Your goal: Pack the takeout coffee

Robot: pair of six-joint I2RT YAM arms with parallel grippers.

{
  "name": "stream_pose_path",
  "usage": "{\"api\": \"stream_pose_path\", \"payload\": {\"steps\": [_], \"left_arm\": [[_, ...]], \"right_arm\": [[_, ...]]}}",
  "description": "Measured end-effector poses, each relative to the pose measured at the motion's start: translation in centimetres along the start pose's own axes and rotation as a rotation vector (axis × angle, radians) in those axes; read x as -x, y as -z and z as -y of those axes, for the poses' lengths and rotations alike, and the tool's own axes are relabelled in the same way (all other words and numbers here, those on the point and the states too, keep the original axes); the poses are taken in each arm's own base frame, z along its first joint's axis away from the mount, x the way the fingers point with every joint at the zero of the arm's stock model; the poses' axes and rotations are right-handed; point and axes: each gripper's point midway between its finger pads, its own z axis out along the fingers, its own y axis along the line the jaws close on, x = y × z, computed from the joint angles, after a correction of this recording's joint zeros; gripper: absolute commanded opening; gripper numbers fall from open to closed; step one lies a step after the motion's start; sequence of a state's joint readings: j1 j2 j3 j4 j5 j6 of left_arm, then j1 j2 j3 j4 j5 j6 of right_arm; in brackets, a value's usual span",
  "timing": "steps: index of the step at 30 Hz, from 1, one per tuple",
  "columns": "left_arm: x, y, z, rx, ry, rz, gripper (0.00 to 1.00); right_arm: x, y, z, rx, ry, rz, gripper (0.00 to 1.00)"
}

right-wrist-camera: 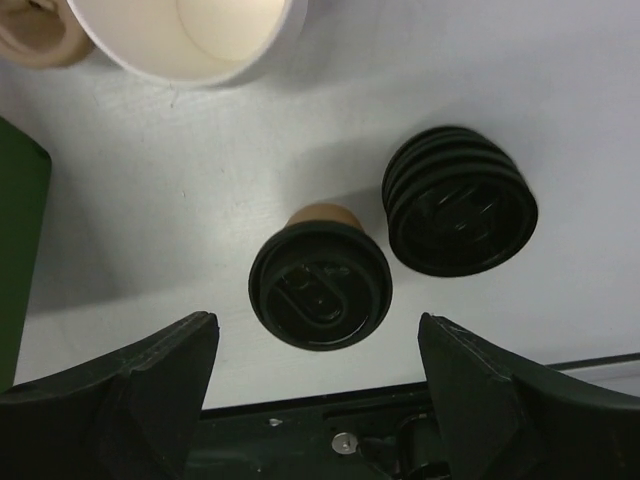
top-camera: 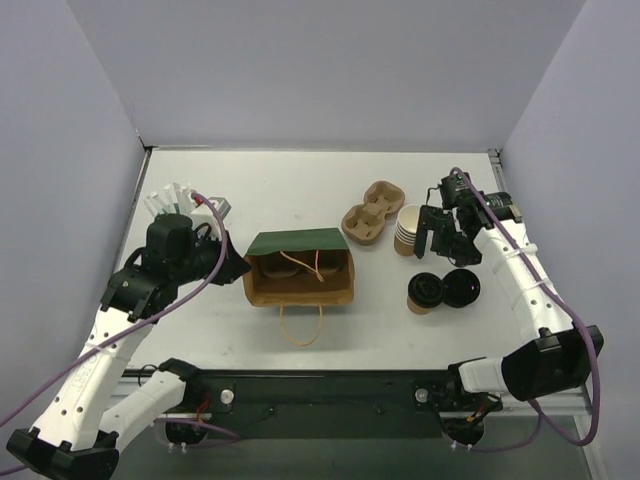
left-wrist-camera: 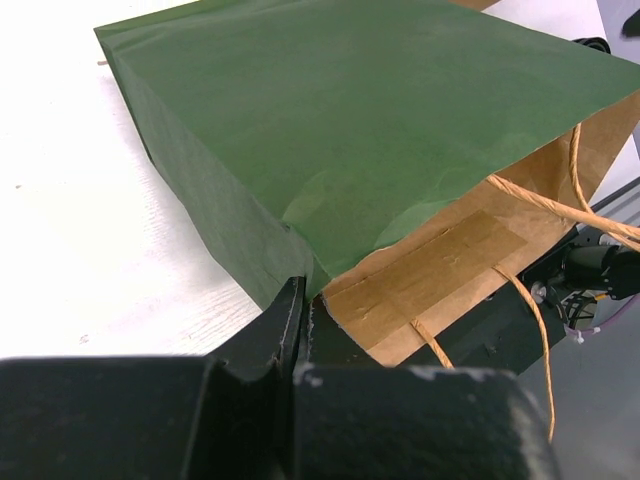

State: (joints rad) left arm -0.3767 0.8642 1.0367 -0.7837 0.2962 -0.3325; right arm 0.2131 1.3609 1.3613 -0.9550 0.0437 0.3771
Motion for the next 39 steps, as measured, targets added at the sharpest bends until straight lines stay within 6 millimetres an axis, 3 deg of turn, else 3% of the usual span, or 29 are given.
{"api": "stream_pose_path", "payload": {"steps": [4, 7, 24, 31, 39], "left_arm": [[-0.1, 0.0, 0.1, -0.006, 0.0, -0.006, 0.0], [-0.3, 0.1, 0.1, -0.008, 0.002, -0.013, 0.0], [-0.5, 0.2, 0.3, -0.015, 0.004, -0.02, 0.0], [-0.5, 0.2, 0.3, -0.016, 0.005, -0.02, 0.0], [-0.5, 0.2, 0.3, -0.017, 0.009, -0.02, 0.0]], "right_arm": [[-3.7, -1.6, -0.3, 0.01, 0.018, -0.068, 0.87], [-5.1, -2.8, -0.1, -0.002, 0.013, -0.103, 0.87], [-6.2, -5.3, -0.2, -0.012, -0.003, -0.112, 0.81], [-7.7, -6.2, 0.1, -0.031, 0.01, -0.146, 0.8], [-7.3, -6.4, 0.1, -0.039, 0.013, -0.117, 0.71]]}}
